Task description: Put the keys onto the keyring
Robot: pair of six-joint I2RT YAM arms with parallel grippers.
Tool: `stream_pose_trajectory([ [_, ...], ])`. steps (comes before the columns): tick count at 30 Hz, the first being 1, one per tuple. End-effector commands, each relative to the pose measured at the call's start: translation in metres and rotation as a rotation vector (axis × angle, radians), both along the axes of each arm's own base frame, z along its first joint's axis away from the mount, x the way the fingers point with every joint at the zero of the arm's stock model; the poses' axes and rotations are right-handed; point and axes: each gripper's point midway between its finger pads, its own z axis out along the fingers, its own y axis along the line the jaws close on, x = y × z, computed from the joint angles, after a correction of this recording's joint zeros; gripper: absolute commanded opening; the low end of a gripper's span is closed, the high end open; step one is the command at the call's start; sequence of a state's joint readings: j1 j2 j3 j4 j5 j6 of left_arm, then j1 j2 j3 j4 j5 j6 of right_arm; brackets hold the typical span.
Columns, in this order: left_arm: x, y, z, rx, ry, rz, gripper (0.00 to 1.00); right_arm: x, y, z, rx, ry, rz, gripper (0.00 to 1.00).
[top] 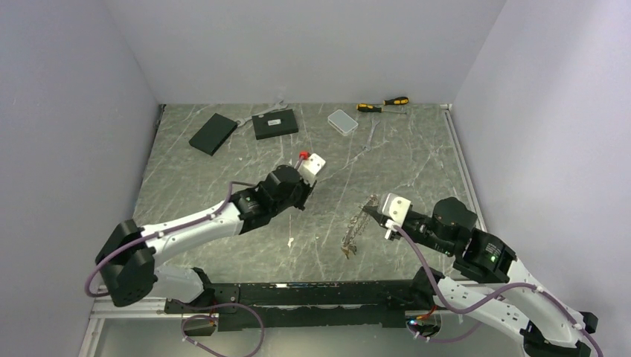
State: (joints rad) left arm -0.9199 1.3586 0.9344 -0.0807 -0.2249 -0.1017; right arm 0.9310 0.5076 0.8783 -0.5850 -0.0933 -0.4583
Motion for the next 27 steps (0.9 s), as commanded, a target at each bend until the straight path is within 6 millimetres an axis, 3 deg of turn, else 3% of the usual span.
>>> stream_pose_trajectory([
  [1,-0.002,-0.006,0.054,-0.096,-0.219,-0.111,0.00,0.000,0.010,0.039,0.115,-0.054,0.025,0.00],
  [8,-0.018,0.002,0.095,-0.146,-0.463,-0.230,0.00,0.002,0.023,0.039,0.110,-0.037,0.058,0.00],
  [16,-0.062,0.000,0.147,-0.278,-0.752,-0.447,0.00,0.004,0.036,0.039,0.091,-0.015,0.091,0.00],
  [19,-0.080,-0.009,0.153,-0.298,-0.715,-0.557,0.00,0.004,0.042,0.040,0.087,-0.008,0.113,0.00],
  [22,-0.090,-0.010,0.164,-0.338,-0.756,-0.596,0.00,0.001,0.049,0.038,0.085,0.015,0.147,0.00],
  [27,-0.108,-0.012,0.164,-0.300,-0.864,-0.693,0.00,-0.005,0.059,0.036,0.098,0.057,0.196,0.00],
])
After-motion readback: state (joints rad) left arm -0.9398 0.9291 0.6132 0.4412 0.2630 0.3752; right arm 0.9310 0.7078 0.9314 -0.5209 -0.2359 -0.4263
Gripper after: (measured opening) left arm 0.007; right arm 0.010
